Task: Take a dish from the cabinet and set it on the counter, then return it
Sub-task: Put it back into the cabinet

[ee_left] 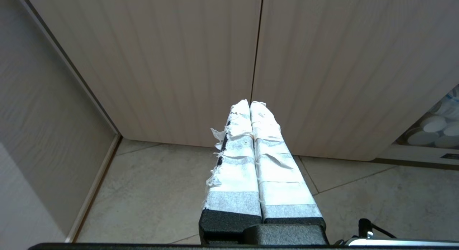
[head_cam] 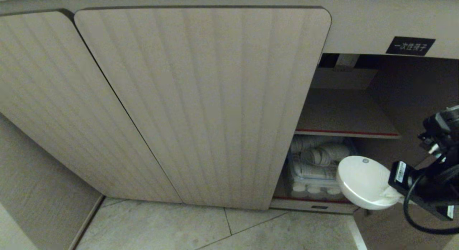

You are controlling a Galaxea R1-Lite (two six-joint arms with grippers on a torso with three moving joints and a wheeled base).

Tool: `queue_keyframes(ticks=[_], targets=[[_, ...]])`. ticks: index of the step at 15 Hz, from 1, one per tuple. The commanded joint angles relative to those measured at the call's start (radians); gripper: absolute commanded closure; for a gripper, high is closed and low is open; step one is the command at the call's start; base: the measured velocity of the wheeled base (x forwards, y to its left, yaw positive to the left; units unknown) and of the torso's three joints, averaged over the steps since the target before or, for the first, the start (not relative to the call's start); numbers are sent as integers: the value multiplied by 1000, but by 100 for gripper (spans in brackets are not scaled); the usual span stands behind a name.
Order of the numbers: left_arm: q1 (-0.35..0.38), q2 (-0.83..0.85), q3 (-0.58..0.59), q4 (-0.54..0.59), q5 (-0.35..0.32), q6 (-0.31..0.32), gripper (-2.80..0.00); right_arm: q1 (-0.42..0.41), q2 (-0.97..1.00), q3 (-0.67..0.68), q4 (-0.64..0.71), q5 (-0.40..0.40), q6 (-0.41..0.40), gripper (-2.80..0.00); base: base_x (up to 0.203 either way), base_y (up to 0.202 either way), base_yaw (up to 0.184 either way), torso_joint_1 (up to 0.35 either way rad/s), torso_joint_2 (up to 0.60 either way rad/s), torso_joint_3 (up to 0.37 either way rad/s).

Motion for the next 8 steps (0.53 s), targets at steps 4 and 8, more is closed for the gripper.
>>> queue_keyframes(ticks=[4, 8], targets=[[0, 0, -1, 0, 0, -1, 0, -1, 88, -85, -2, -1, 24, 0, 0, 0, 0, 0, 0, 0], [0, 0, 0, 0, 0, -1, 0, -3, 114, -116, -5, -2, 52, 0, 0, 0, 0, 0, 0, 0]])
